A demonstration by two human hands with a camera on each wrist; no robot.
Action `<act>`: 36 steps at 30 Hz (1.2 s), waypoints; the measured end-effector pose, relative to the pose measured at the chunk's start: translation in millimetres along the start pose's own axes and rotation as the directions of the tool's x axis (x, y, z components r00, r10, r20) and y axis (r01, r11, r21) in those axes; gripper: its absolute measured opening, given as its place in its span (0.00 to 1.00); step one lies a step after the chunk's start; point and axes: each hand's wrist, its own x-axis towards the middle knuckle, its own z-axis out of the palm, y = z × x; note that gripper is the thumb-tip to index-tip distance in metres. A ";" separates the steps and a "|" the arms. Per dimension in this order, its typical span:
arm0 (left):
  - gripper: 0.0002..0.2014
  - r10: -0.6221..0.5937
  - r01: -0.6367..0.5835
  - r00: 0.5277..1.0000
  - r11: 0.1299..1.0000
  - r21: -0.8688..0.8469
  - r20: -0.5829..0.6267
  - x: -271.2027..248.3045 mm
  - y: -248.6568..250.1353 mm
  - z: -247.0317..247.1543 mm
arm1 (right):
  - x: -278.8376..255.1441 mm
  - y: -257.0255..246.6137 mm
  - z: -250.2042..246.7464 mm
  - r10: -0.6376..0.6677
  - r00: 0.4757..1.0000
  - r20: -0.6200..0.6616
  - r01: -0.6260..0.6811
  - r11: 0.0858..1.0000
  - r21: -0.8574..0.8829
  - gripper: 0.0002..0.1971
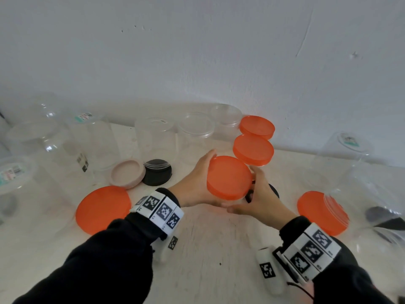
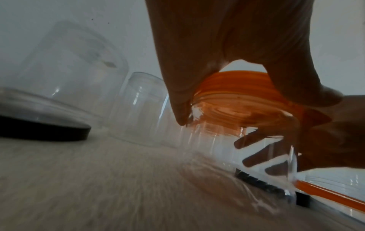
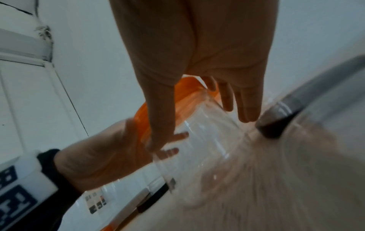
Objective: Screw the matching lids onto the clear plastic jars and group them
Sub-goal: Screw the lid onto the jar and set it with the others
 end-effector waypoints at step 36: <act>0.53 -0.018 0.061 0.985 0.965 -0.256 0.169 12.9 -32.3 -7.0 | 42.4 -89.6 -30.5 0.082 0.770 0.633 0.449 0.635 -0.629 0.48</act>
